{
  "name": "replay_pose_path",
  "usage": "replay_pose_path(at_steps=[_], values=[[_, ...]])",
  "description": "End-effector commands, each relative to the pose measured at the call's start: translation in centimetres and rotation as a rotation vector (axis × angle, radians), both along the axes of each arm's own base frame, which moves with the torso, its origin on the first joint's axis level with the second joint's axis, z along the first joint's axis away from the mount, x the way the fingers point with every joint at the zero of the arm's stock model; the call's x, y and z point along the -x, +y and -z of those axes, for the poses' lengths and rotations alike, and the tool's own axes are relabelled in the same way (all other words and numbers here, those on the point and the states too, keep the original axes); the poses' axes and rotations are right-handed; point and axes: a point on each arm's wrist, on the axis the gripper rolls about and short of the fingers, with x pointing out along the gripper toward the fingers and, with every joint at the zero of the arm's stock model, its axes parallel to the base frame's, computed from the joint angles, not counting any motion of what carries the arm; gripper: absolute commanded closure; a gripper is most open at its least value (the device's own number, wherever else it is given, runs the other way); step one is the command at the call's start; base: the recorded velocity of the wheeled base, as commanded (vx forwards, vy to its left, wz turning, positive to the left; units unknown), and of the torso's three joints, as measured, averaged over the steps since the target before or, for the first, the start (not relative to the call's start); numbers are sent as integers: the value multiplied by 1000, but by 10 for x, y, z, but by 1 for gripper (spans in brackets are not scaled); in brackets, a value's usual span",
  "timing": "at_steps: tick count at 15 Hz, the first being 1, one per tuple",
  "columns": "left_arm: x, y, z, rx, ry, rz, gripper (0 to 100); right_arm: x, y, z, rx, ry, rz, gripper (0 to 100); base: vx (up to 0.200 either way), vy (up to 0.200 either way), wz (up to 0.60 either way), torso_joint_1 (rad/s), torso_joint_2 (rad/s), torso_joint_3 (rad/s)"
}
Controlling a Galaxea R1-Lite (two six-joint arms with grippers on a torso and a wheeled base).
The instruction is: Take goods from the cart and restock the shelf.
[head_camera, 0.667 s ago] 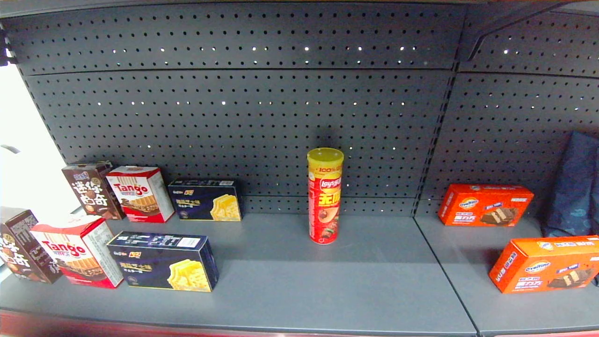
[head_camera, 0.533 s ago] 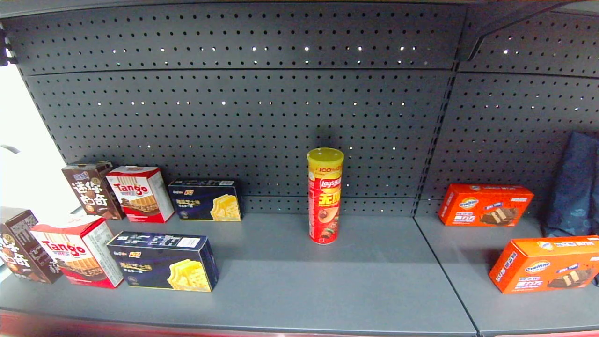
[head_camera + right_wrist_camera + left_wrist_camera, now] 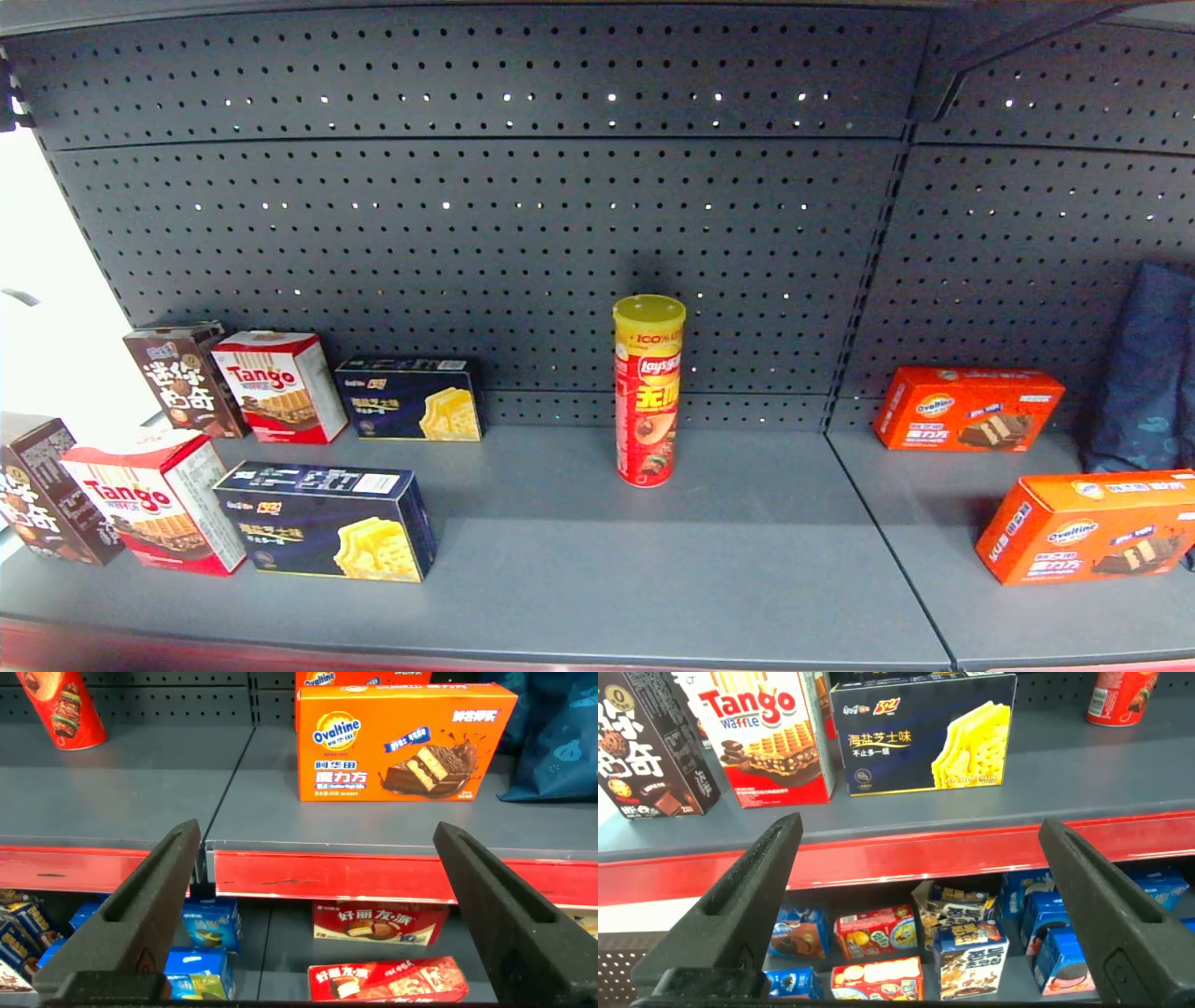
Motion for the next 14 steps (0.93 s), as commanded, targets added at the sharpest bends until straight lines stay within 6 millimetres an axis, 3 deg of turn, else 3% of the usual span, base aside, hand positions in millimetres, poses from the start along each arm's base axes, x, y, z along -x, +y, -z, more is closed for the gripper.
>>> replay_pose_path(at_steps=[1,4,14], values=[[0,0,0,1,0,-2,0,0,0,0,0,2,0,0,0,0,0,0,0,0],[0,0,0,1,0,0,0,0,0,0,0,2,0,0,0,0,0,0,0,0],[0,0,0,1,0,0,0,0,0,0,0,3,0,0,0,0,600,3,2,2]])
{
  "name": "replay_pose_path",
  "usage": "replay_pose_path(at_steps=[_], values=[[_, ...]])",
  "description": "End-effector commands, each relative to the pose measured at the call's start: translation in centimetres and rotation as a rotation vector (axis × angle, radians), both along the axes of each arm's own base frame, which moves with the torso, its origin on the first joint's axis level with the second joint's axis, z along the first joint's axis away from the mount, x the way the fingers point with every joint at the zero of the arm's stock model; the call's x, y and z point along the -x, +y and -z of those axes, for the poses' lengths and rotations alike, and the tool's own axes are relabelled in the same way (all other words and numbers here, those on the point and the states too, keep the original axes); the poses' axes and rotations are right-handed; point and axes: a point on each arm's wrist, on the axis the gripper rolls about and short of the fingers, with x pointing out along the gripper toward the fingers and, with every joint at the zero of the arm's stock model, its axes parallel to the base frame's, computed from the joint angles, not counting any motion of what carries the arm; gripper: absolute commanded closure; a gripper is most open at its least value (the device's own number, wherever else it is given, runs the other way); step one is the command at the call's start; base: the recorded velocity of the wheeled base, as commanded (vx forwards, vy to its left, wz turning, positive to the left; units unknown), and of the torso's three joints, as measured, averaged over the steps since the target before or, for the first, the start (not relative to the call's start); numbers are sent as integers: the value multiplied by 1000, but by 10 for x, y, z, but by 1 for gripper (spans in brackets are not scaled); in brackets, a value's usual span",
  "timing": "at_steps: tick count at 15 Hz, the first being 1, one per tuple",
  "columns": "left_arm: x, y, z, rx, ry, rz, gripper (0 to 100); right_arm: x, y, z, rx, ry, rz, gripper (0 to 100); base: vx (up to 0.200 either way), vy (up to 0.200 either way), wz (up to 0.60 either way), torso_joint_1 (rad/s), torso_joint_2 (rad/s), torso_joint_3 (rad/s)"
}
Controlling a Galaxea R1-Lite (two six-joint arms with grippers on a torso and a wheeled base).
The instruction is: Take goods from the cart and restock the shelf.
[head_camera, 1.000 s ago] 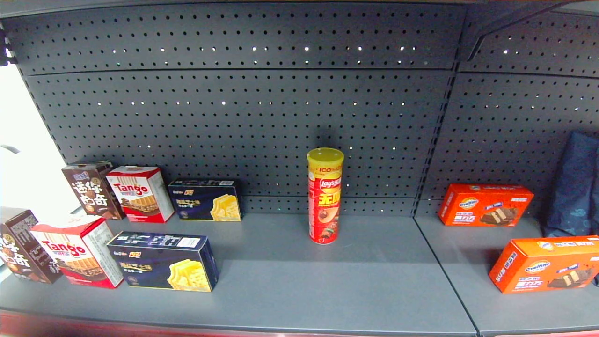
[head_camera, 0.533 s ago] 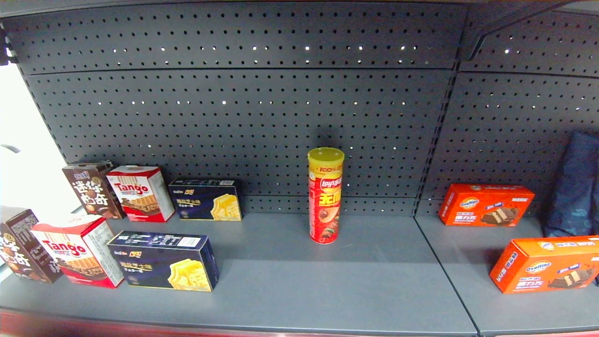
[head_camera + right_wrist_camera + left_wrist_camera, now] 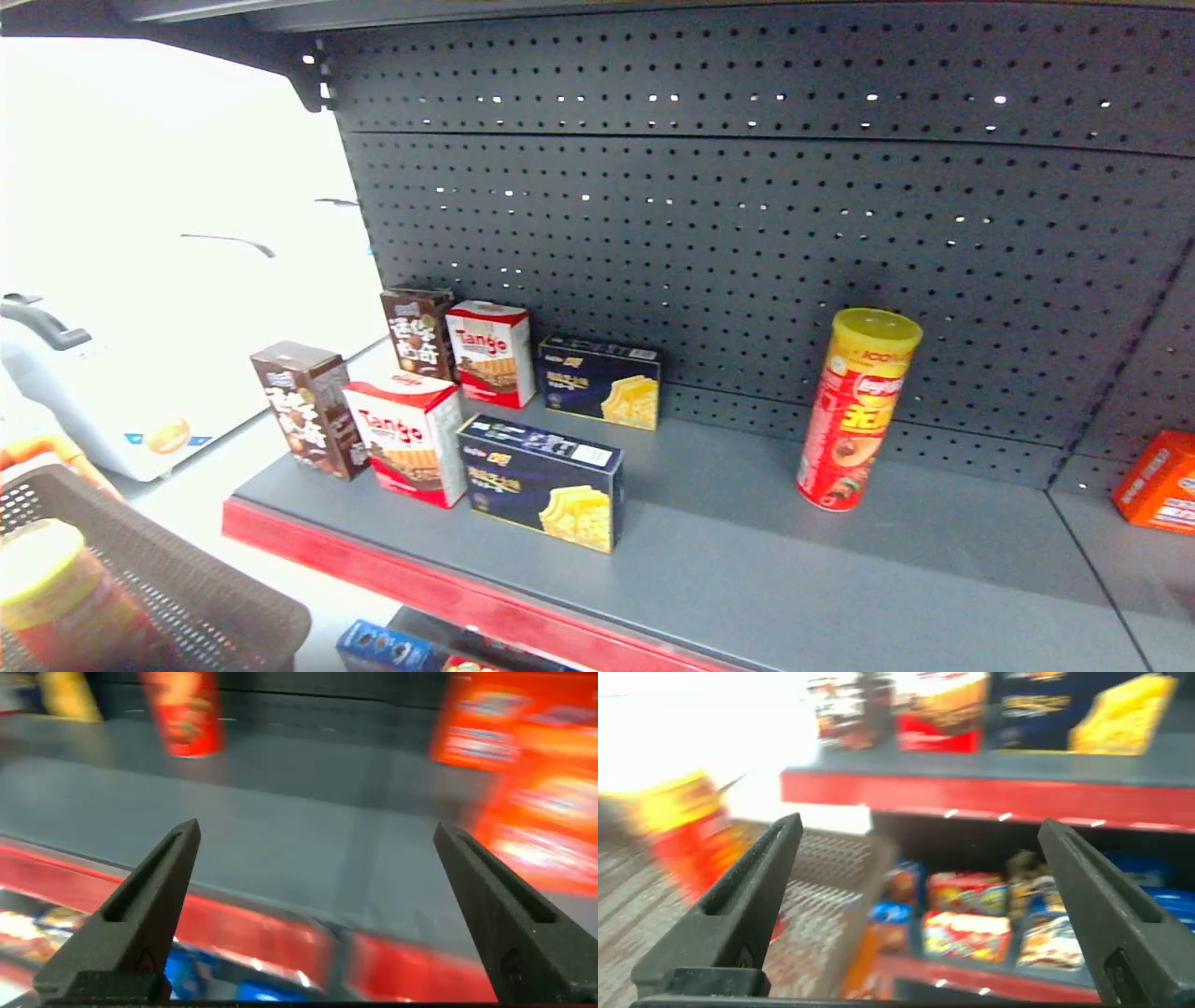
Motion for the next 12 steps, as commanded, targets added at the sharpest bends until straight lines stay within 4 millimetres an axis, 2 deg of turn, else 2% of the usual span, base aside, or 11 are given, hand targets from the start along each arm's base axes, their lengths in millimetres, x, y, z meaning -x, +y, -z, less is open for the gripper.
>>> replay_pose_path(at_steps=[1,9,12], values=[[0,0,0,0,0,0,0,0,0,0,0,2,0,0,0,0,600,2,-7,2],[0,0,0,0,0,0,0,0,0,0,0,2,1,0,0,0,600,2,4,2],[0,0,0,0,0,0,0,0,0,0,0,0,3,0,0,0,0,0,0,0]])
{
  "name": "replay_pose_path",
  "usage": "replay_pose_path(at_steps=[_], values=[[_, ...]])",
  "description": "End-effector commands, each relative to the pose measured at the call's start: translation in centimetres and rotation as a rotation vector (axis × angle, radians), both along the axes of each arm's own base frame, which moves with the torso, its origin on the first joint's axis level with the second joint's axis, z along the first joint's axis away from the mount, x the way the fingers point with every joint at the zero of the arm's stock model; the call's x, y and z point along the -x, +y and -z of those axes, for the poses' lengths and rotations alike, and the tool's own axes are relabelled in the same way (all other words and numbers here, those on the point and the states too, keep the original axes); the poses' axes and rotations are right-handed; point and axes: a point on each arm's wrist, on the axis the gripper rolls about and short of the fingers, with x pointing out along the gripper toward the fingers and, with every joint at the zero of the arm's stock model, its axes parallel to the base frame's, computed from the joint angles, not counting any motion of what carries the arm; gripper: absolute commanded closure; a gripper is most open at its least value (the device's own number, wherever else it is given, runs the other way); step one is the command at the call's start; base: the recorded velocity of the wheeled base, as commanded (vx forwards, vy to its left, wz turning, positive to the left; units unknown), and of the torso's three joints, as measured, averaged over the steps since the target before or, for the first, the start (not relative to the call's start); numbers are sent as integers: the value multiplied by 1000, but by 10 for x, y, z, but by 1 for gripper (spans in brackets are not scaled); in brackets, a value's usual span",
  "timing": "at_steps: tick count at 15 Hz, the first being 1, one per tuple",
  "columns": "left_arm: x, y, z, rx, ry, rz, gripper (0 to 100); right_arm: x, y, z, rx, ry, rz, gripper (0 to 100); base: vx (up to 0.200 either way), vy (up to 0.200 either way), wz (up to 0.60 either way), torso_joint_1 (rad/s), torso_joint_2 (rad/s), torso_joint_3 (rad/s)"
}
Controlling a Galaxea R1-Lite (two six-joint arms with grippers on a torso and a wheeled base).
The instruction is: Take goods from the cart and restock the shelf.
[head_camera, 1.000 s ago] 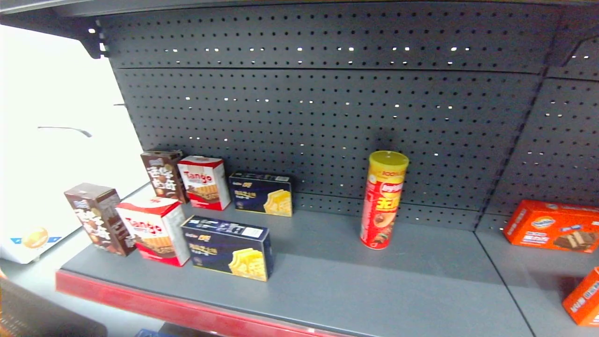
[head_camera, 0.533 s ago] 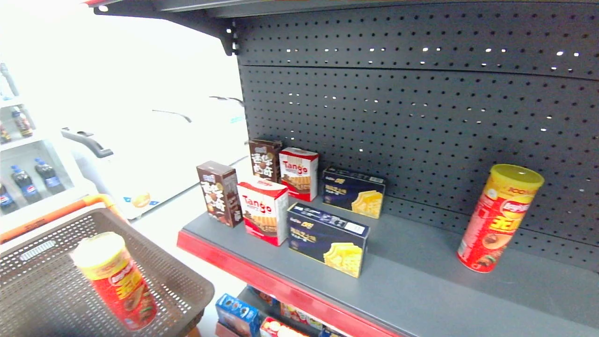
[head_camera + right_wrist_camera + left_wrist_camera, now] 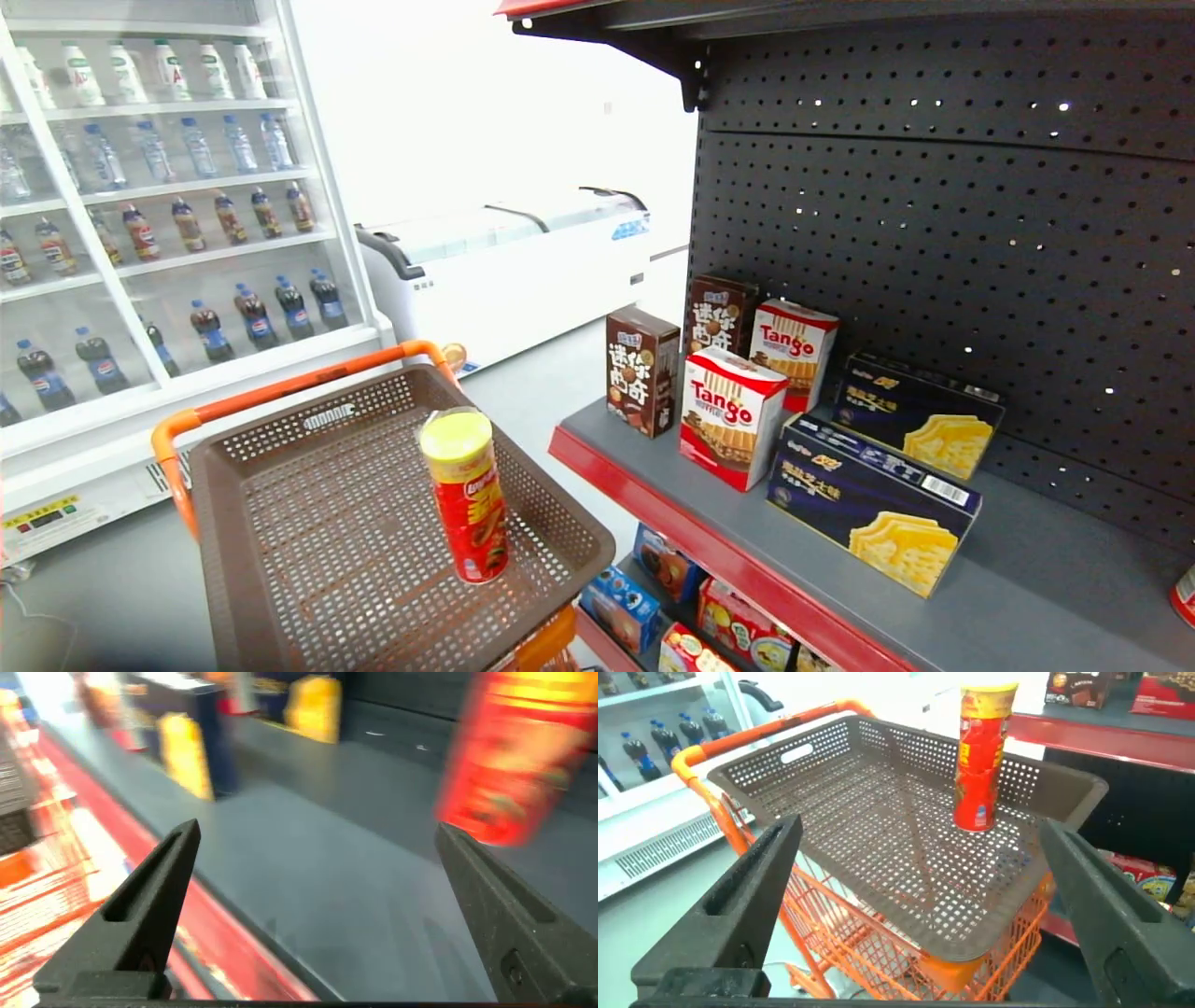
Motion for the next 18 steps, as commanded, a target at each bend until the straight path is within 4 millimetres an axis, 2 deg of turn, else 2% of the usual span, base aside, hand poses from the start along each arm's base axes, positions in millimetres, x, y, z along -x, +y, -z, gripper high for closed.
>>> replay_pose_path(at_steps=[1,4,5,7,8,9,10,11,13,15,16,18], values=[[0,0,0,0,0,1,0,0,0,0,0,2,0,0,0,0,0,0,0,0],[0,0,0,-4,-3,2,0,0,0,0,0,2,0,0,0,0,0,0,0,0],[6,0,-23,-10,-64,10,0,0,0,0,0,2,0,0,0,0,0,0,0,0],[0,0,-45,-17,39,16,0,0,0,0,0,2,0,0,0,0,0,0,0,0],[-7,0,-65,-28,76,23,0,0,0,0,0,2,0,0,0,0,0,0,0,0],[-20,-1,-74,-61,140,40,0,0,0,0,0,2,0,0,0,0,0,0,0,0],[-25,-1,-78,-83,155,49,0,0,0,0,0,2,0,0,0,0,0,0,0,0],[-42,-1,-94,-127,210,72,0,0,0,0,0,2,0,0,0,0,0,0,0,0],[-64,-2,-105,-124,285,98,0,0,0,0,0,2,0,0,0,0,0,0,0,0],[-81,-6,-107,-135,341,155,0,0,0,0,0,2,0,0,0,0,0,0,0,0],[-101,-9,-111,-139,389,151,0,0,0,0,0,2,0,0,0,0,0,0,0,0],[-120,-13,-116,-156,408,152,0,0,0,0,0,2,0,0,0,0,0,0,0,0]])
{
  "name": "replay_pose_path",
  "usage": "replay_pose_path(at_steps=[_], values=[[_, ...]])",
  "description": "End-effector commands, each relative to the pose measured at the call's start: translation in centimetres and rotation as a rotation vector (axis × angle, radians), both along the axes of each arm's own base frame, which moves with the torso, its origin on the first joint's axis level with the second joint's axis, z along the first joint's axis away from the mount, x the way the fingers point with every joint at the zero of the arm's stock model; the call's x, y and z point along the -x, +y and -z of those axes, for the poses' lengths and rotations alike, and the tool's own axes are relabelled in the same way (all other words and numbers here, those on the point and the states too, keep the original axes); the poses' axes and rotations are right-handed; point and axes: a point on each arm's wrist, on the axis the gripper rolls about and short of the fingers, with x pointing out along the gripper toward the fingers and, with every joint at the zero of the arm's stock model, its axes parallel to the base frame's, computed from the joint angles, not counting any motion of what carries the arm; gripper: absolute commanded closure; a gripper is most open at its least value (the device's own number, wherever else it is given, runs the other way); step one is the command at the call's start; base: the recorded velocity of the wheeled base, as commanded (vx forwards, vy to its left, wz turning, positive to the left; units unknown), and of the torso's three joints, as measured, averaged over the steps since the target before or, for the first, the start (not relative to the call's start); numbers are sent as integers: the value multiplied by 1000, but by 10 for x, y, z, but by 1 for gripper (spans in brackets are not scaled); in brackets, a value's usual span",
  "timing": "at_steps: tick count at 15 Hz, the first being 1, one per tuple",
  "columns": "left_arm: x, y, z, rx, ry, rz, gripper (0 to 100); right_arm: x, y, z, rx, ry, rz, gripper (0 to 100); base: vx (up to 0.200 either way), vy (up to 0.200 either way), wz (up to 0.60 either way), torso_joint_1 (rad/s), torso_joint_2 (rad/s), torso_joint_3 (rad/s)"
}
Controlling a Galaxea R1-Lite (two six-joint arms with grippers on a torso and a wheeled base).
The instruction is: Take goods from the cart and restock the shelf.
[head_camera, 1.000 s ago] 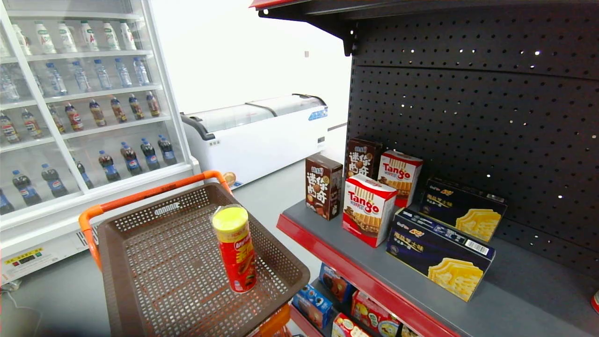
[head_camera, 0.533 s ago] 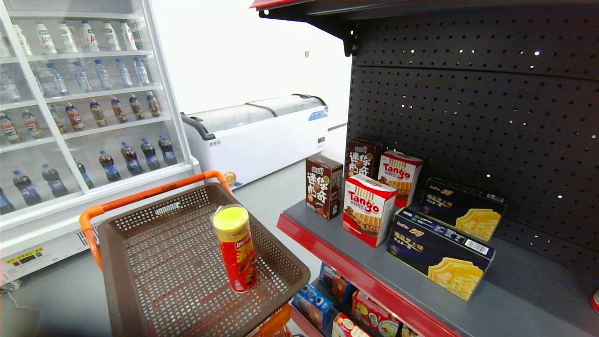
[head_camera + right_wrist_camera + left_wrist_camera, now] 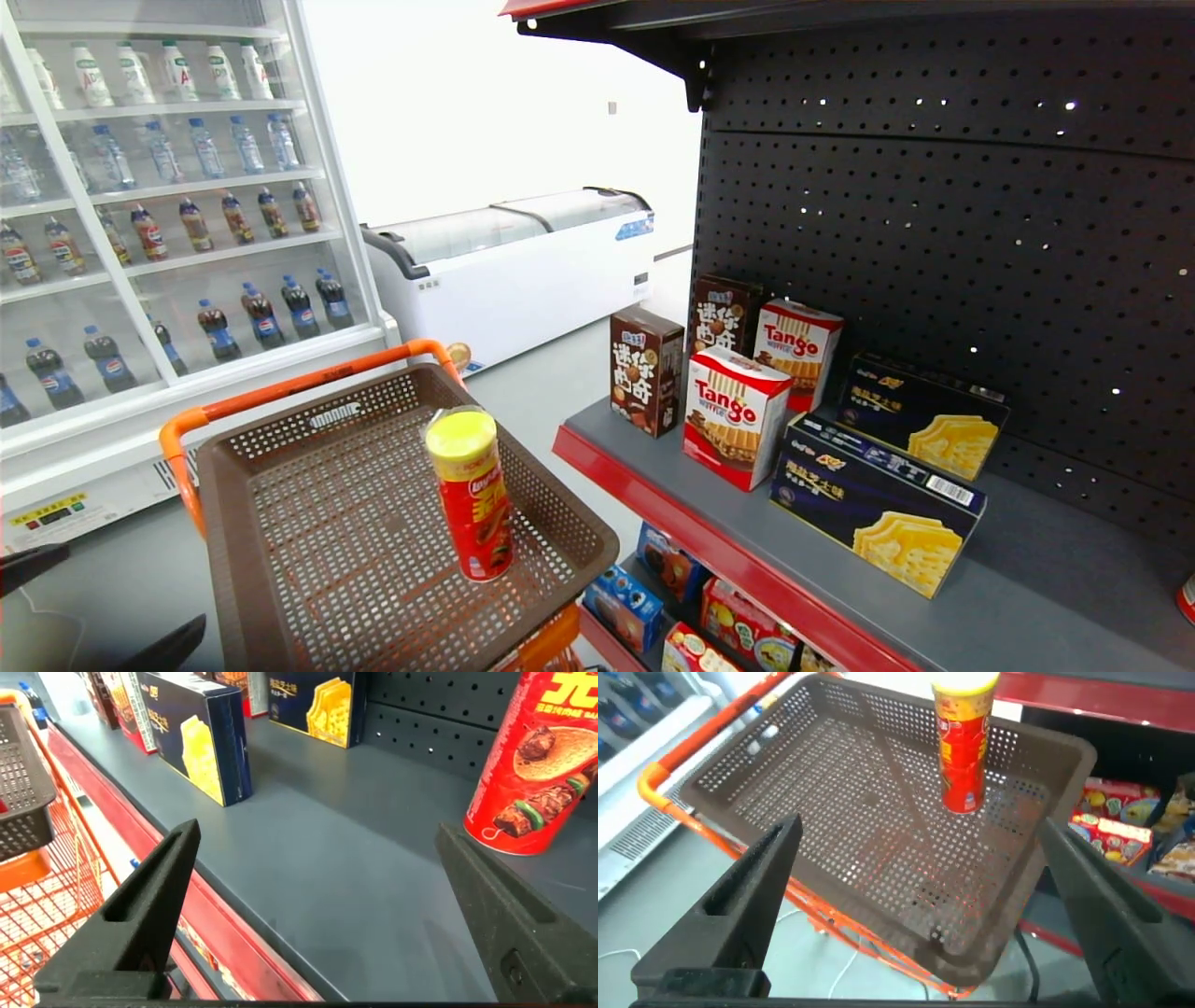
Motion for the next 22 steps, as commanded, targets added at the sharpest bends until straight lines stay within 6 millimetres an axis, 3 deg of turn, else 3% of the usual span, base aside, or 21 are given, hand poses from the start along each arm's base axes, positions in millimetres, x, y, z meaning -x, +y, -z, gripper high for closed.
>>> replay_pose_path(at_steps=[1,7,10,13,22], values=[[-53,-10,1,-33,144,34,0,0,0,0,0,2,0,0,0,0,0,0,0,0],[-120,-27,26,-79,144,94,0,0,0,0,0,2,0,0,0,0,0,0,0,0],[-144,-34,39,-78,141,103,0,0,0,0,0,2,0,0,0,0,0,0,0,0],[-162,-41,53,-40,168,100,0,0,0,0,0,2,0,0,0,0,0,0,0,0],[-191,-54,94,9,238,95,0,0,0,0,0,2,0,0,0,0,0,0,0,0]])
